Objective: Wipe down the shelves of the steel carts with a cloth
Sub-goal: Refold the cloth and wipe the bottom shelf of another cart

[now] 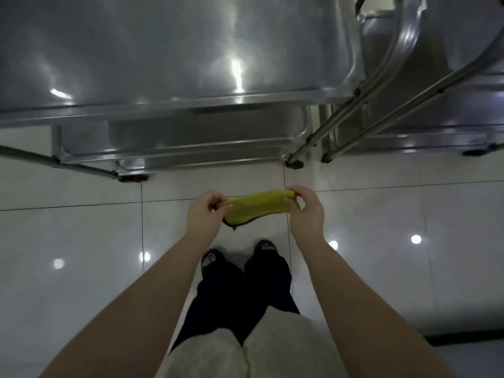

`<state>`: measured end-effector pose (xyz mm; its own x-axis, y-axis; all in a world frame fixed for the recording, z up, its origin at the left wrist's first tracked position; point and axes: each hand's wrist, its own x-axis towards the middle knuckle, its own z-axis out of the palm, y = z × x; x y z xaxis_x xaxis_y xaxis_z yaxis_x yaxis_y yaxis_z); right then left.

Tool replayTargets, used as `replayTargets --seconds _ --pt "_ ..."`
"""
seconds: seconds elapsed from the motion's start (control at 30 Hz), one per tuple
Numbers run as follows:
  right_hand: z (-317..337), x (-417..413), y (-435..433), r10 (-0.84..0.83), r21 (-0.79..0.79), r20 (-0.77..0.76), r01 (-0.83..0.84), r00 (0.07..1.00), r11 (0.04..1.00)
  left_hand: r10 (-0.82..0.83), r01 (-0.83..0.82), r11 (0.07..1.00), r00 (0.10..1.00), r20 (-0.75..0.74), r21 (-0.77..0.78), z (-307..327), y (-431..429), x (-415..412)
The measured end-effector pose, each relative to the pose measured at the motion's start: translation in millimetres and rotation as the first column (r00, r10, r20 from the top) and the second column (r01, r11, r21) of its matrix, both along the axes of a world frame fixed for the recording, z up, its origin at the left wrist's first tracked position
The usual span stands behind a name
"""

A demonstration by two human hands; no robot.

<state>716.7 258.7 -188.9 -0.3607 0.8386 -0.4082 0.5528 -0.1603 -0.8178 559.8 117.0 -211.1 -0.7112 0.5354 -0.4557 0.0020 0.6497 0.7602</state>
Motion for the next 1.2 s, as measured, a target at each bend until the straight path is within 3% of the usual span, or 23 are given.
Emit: replayTargets --seconds 0.1,0.2,0.37,0.53,0.63,0.73,0.83,0.9,0.97,1.07,1.2 --pt "-76 -2 5 -0.029 0.023 0.021 0.028 0.999 0.999 0.061 -0.061 0.998 0.996 0.064 0.002 -73 18 2" --pt "-165 -12 18 -0.030 0.095 -0.002 0.030 1.000 0.995 0.084 -0.086 0.995 0.996 0.033 0.047 -163 41 -9" --pt "-314 -29 44 -0.032 0.178 -0.031 0.037 0.999 0.983 0.043 -0.044 0.994 0.999 0.019 0.102 -311 70 -31" --pt "-422 -48 77 0.010 0.239 -0.031 -0.002 0.999 0.971 -0.045 0.045 0.993 0.999 0.002 0.111 -415 101 -66" --pt "-461 -61 102 0.036 0.276 -0.022 -0.029 0.999 0.961 -0.098 0.095 0.989 0.995 0.022 0.109 -454 121 -78" --pt "-466 -88 144 0.116 0.467 0.008 -0.106 0.993 0.878 -0.144 0.139 0.967 0.990 0.008 0.212 -471 153 -89" --pt "-458 -135 203 0.167 0.604 0.206 -0.260 0.964 0.753 -0.161 0.183 0.963 0.980 -0.120 0.198 -480 189 -105" --pt "-471 -165 225 0.169 0.560 0.461 -0.433 0.871 0.706 -0.233 0.259 0.964 0.929 -0.289 0.056 -491 199 -115" --pt "-497 -183 215 0.159 0.419 0.647 -0.521 0.746 0.744 -0.304 0.284 0.952 0.822 -0.481 -0.115 -507 194 -125" --pt "-543 -185 166 0.237 0.242 0.682 -0.519 0.692 0.820 -0.439 0.304 0.898 0.620 -0.650 -0.317 -536 172 -143" --pt "-573 -176 149 0.235 0.241 0.757 -0.594 0.610 0.767 -0.532 0.225 0.844 0.465 -0.708 -0.487 -558 150 -178"
